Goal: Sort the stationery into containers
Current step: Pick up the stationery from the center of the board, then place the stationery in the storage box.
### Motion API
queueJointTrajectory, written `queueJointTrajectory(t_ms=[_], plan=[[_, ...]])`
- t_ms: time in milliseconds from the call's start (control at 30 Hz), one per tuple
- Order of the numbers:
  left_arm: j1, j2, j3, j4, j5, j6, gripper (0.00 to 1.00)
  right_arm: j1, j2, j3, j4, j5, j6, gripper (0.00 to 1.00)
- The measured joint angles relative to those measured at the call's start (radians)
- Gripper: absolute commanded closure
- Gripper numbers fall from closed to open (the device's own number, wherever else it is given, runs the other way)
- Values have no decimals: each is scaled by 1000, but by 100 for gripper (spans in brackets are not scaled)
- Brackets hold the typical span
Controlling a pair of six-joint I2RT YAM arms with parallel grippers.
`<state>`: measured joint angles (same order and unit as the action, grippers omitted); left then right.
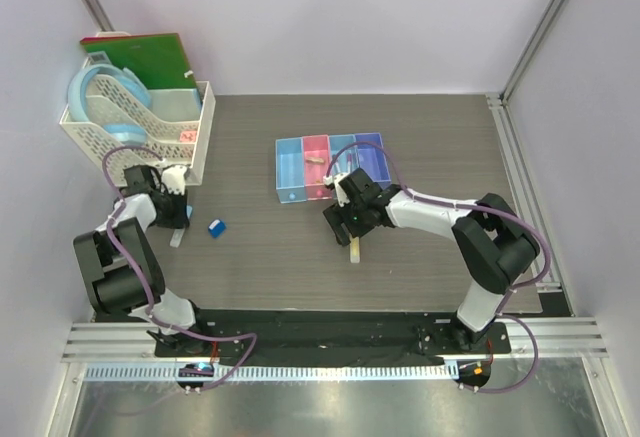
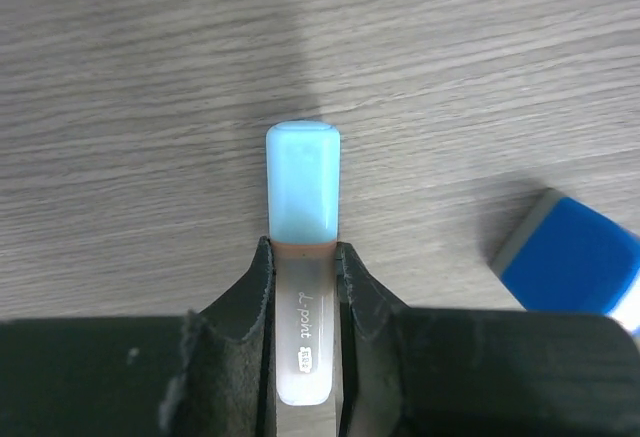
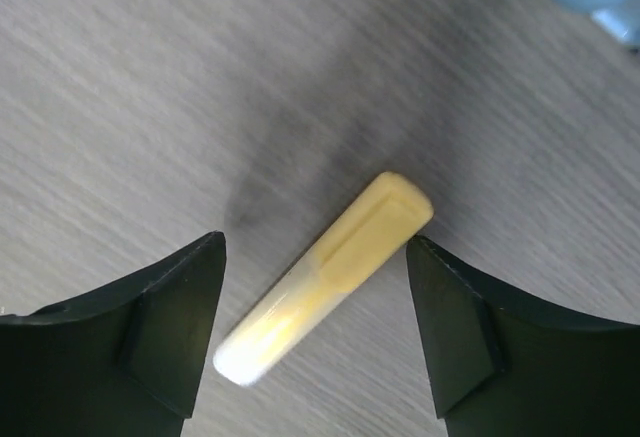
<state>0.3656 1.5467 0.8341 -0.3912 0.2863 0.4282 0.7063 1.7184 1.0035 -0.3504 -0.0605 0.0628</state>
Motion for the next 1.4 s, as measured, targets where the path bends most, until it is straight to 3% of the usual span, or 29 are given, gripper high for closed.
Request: queueJointTrajectory(t_ms=[133,300,400,767,1000,1200,1400], plan=[[-2,-53,32,-46,24,2,100,18,27,19,31,45,17,48],[-3,-134,91,-87,60,2,100,19,43,28,48,50,23,87],[-4,-166,118,-109,82,2,100,19,57,45,47,28,25,99],[-58,-303,208,-232,156,-18,100,26,65,62,37,-24,-29,99],[-282,-317,349,-250,172,-117,100,40,-10,63,-95,-45,-113,99],[-525,-218,464,-220,130,-224,100,28,-126,105,-151,-6,-179,99],[-677,-74,544,-137,72,-323,100,-90,-144,235,-154,45,-216,99]])
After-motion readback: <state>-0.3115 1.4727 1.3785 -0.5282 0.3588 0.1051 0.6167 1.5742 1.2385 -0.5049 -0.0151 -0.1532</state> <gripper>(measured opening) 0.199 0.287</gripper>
